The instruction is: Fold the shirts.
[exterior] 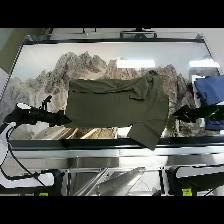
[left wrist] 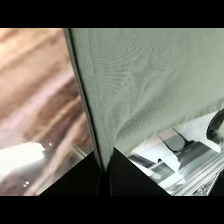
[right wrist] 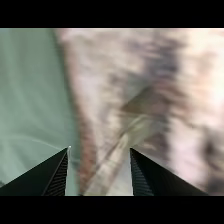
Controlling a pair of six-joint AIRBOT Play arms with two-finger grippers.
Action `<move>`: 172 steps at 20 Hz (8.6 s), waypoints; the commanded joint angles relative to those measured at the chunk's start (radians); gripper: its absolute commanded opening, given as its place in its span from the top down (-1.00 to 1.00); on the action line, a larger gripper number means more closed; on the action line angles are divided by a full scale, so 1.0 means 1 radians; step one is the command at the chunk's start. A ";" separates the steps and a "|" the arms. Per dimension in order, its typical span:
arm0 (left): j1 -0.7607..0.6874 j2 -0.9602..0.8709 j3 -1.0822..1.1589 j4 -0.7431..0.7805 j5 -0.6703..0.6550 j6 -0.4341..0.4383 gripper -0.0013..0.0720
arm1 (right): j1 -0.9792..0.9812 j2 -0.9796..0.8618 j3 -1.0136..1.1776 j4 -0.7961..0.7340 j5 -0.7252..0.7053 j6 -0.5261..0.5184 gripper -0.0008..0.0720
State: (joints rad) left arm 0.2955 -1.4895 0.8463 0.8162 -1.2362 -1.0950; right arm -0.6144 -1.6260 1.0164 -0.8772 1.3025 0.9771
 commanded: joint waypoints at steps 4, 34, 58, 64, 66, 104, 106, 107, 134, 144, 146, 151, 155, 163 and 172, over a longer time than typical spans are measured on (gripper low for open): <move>0.010 0.001 0.001 0.002 0.000 0.014 0.91 | 0.170 -0.058 -0.010 0.017 -0.027 0.004 -0.21; 0.111 0.494 0.600 -1.223 -0.618 0.288 0.90 | -0.052 1.092 0.219 0.665 -0.314 -0.160 0.92; 0.151 -0.369 0.412 -0.669 -0.177 0.399 0.91 | 0.262 0.047 0.198 0.590 -0.472 -0.275 0.93; 0.080 -0.652 0.773 -0.677 -0.179 0.315 0.92 | 0.312 -0.162 0.251 0.671 -0.599 -0.323 0.93; 0.055 -0.672 0.852 -0.677 -0.169 0.315 0.92 | 0.314 -0.199 0.289 0.815 -0.600 -0.414 0.93; -0.099 -0.662 1.062 -0.059 -0.277 -0.112 0.03 | 0.179 -0.227 0.396 0.412 -0.353 -0.164 -0.08; -0.071 -0.607 1.062 -0.049 -0.309 -0.156 0.03 | 0.149 -0.150 0.396 0.392 -0.323 -0.102 -0.08; -0.052 -0.578 1.061 -0.045 -0.339 -0.175 0.03 | 0.129 -0.106 0.396 0.378 -0.299 -0.066 -0.07; -0.179 -0.134 0.162 0.004 -0.069 -0.089 0.96 | -0.283 0.475 -0.585 0.084 -0.102 0.069 0.04; -0.179 -0.134 0.193 0.003 -0.071 -0.092 0.96 | -0.002 0.382 -0.607 0.181 -0.250 0.055 0.03; -0.175 -0.134 0.193 0.004 -0.077 -0.092 0.96 | 0.038 0.357 -0.605 0.243 -0.254 0.029 0.04; -0.070 -0.134 0.193 0.030 -0.134 -0.097 0.96 | -0.007 0.364 -0.541 0.253 -0.193 0.037 0.92; -0.019 -0.134 0.192 0.031 -0.161 -0.090 0.95 | -0.022 0.365 -0.527 0.253 -0.196 0.053 0.92; -0.017 -0.134 0.195 -0.085 -0.206 -0.010 0.91 | -0.002 0.449 -0.521 0.555 -0.039 -0.073 0.92; -0.051 -0.231 0.521 -0.119 -0.187 -0.060 0.91 | 0.164 0.235 -0.133 0.699 -0.315 -0.089 0.92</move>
State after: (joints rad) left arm 0.2623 -1.6642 1.2530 0.6968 -1.4246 -1.1248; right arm -0.5037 -1.2743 0.7502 -0.2085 1.0779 0.8906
